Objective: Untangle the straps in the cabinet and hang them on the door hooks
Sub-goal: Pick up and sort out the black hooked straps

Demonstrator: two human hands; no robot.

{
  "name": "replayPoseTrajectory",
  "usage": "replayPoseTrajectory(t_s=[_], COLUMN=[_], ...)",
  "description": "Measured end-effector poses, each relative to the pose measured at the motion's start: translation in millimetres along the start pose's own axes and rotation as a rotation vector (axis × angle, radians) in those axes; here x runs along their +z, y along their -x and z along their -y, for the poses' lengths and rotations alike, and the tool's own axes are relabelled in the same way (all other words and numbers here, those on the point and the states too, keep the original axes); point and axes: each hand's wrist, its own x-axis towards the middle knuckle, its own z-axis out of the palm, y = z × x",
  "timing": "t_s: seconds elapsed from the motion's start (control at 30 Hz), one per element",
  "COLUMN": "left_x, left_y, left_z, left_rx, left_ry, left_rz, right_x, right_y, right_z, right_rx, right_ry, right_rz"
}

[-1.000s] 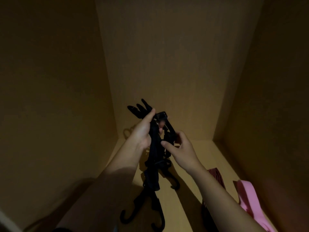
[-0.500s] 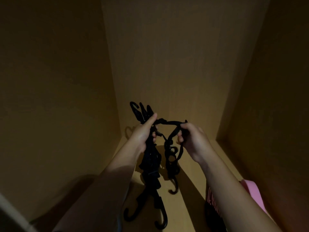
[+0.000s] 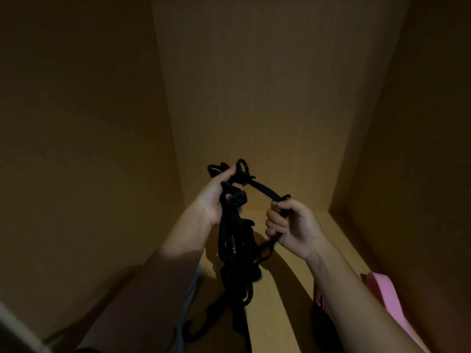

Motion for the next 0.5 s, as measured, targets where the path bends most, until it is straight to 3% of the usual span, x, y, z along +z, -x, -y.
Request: replayPoseTrajectory(t_s=[0.07, 0.2, 0.37, 0.43, 0.5], left_x=[1, 10, 14, 11, 8], left_y=[0, -1, -3, -3, 0], left_z=[0, 1, 2, 1, 2], left_rx=[0.060, 0.153, 0.204, 0.216, 0.200], left_ry=[0.029, 0.037, 0.077, 0.114, 0.092], left_rz=[-0.049, -0.218, -0.280, -0.260, -0.223], right_x=[-1, 19, 32, 31, 31], right_y=[4, 16, 15, 16, 15], right_z=[-2, -10, -15, -13, -8], right_rx=[0.083, 0.116, 0.011, -0.005, -0.025], right_ry=[0.012, 0.449, 0.820, 0.812, 0.598], right_rz=[0.057, 0.045, -0.151, -0.252, -0.296])
